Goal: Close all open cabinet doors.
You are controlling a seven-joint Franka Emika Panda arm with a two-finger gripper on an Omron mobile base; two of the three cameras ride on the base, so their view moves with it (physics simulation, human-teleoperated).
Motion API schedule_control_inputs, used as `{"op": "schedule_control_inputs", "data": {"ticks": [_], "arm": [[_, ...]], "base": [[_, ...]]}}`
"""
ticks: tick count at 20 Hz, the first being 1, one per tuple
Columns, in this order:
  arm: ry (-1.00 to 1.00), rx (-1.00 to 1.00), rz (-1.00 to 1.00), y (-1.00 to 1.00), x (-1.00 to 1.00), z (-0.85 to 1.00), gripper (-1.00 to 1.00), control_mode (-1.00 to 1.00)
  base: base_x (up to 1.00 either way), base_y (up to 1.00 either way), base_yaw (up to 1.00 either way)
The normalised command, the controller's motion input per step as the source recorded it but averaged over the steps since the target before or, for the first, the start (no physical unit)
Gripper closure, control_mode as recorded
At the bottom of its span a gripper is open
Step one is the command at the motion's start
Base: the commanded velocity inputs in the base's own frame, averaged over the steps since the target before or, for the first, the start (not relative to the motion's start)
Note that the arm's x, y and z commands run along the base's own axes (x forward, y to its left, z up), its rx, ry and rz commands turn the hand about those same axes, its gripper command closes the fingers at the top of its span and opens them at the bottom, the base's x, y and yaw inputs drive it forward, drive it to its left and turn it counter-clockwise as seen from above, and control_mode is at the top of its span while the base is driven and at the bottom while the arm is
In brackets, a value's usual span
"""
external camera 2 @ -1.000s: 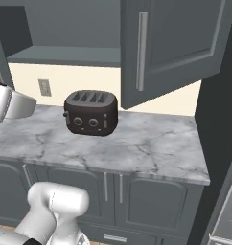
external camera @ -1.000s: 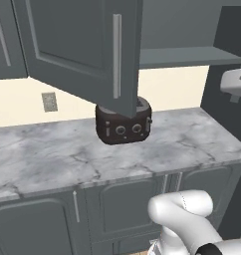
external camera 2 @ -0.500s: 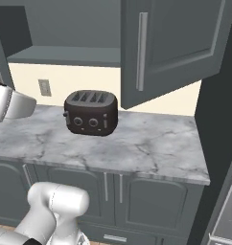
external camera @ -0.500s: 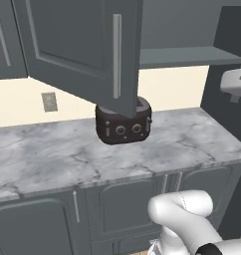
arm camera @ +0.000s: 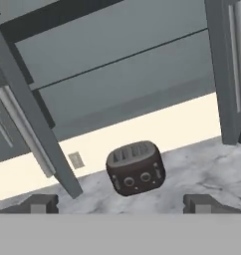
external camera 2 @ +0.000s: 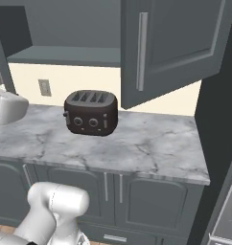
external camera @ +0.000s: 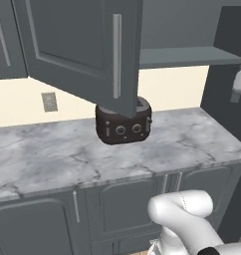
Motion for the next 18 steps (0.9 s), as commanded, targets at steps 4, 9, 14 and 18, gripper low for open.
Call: {"op": "schedule_control_inputs", "data": {"ticks": [4,9,14,18], "arm": [[-0.48,0.06,0.04,0.0,-0.61,0.47,-1.0,-1.0],[-0.44,0.0,0.0,0.25,-0.46,0.39,-1.0,-1.0],[-0.1,-0.19,-0.19,0.9,0.5,-0.17,-1.0,-1.0],[0.0,-0.16,-0.27,0.49,0.42,-0.26,-1.0,-1.0]], "base": [[0.0,0.0,0.0],[0.0,0.0,0.0],[0.0,0.0,0.0],[0.0,0.0,0.0]]}}
